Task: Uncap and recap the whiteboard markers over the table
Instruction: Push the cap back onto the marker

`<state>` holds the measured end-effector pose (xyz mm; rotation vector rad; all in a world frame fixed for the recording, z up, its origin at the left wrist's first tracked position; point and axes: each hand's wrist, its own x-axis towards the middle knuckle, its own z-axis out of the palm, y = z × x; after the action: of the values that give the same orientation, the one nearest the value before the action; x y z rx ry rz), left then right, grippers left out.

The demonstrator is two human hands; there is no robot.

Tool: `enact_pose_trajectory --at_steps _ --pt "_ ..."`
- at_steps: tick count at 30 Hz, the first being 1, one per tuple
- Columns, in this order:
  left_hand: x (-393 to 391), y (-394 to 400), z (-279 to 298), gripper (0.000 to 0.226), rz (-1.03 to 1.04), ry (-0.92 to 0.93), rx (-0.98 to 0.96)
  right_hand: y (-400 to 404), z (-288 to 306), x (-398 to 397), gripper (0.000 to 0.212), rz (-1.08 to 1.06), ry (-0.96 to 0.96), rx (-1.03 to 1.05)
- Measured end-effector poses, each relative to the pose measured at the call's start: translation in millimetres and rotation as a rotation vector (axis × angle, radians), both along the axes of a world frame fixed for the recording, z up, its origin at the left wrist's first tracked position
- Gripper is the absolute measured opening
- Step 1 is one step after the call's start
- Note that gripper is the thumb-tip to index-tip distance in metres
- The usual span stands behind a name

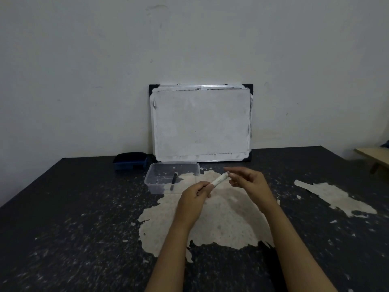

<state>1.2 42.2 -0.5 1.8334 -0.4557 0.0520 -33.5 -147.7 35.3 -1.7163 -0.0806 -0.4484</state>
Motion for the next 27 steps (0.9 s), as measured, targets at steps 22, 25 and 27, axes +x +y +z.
enact_pose_trajectory --at_steps 22,25,27 --pt "3.6 11.2 2.5 0.048 -0.108 0.113 0.024 15.2 -12.2 1.9 0.025 -0.107 -0.111 -0.457" --pt "2.7 15.0 7.0 0.049 -0.189 0.182 0.002 17.4 -12.9 0.6 0.035 -0.094 -0.134 -0.567" --pt "1.0 13.7 7.8 0.049 -0.188 0.176 0.035 19.8 -13.4 0.8 0.036 -0.092 -0.132 -0.557"
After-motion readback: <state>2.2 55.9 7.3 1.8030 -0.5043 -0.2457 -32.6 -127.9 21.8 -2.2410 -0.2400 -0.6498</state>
